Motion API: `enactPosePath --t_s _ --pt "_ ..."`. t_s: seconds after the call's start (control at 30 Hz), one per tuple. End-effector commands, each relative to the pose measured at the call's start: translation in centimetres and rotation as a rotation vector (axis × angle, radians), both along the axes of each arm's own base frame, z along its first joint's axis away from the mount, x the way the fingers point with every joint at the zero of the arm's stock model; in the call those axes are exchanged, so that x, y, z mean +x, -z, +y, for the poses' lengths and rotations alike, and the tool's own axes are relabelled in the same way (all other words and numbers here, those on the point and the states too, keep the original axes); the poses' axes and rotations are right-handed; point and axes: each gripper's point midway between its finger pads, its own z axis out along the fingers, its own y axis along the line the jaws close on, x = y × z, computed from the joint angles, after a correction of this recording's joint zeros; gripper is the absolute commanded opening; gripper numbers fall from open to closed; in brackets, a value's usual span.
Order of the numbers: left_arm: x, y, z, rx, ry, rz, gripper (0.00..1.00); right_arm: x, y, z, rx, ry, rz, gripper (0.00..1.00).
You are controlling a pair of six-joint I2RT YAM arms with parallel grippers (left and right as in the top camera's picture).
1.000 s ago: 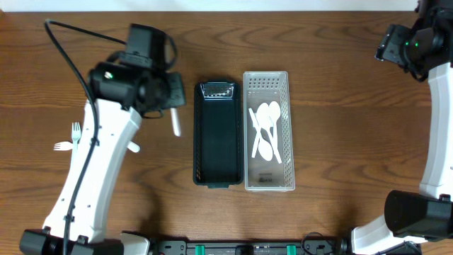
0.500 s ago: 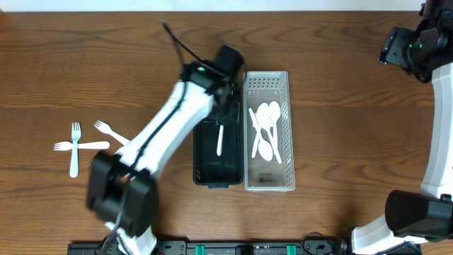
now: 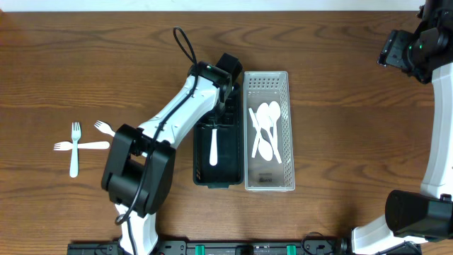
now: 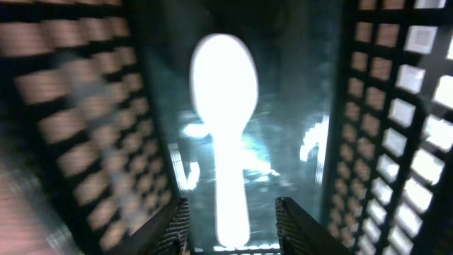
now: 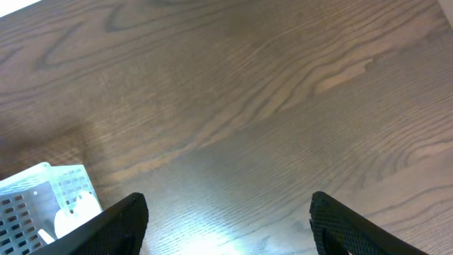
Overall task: Pack container
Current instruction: 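Place the spoon into the green basket and open the left gripper, then move the left gripper over the white forks and grasp one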
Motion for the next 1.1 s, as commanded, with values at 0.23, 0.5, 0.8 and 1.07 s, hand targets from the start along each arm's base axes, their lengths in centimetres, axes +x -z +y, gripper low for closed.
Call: enactPosePath --t_s 0.23,0.5,0.8,1.07 --pt "2.1 -15.9 5.6 -0.022 -0.027 -0.45 0.88 -0.5 -0.5 -0.2 -0.024 -0.036 0.007 0.77" --pt "0.7 -18.8 19.2 0.019 -0.547 -0.486 0.96 -1.1 -0.1 -0.2 -0.021 -0.039 0.034 0.77" --pt "-0.3 -11.3 29.1 0.092 -0.977 -0.297 0.99 -1.9 0.2 0.0 -0.014 -0.038 0.068 0.77" --pt "-0.2 -3.0 32.1 0.138 -1.119 -0.076 0.99 -2.5 0.5 0.1 -0.009 -0.037 0.098 0.77"
